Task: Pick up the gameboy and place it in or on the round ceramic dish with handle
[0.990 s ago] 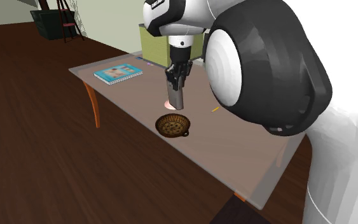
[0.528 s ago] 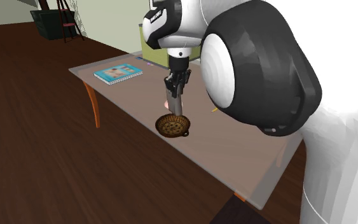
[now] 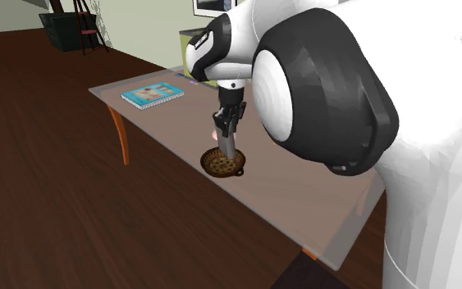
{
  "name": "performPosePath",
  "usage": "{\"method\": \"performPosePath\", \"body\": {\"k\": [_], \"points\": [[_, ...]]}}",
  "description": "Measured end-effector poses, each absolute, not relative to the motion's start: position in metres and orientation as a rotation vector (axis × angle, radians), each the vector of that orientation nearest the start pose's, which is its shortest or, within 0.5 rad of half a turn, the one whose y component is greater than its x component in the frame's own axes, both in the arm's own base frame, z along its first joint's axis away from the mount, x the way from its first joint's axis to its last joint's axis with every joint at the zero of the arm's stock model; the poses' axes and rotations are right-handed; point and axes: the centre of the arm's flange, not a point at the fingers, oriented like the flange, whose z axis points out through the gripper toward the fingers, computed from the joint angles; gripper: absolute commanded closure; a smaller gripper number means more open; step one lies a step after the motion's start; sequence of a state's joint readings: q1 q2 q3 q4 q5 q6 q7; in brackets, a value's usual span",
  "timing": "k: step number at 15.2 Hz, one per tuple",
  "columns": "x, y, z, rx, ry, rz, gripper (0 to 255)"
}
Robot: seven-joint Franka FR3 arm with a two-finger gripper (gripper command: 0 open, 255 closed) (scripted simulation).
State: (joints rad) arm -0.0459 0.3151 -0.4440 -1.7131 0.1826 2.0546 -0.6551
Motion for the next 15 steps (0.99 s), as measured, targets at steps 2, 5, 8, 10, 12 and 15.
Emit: {"method": "performPosePath", "body": {"k": [2,5,8,10,12,15], "points": [[0.586,-0.273,0.414,-3.142,-0.170,-0.106,255],[0.586,-0.272,0.400,-3.142,-0.170,-0.106,255],[0.586,-0.273,0.395,-3.142,-0.170,-0.106,255],[0.586,-0.273,0.395,-3.142,-0.170,-0.106,255],[0.587,-0.273,0.395,-3.142,-0.170,-0.106,0],[0.587,-0.273,0.395,-3.142,-0.170,-0.107,0]]}}
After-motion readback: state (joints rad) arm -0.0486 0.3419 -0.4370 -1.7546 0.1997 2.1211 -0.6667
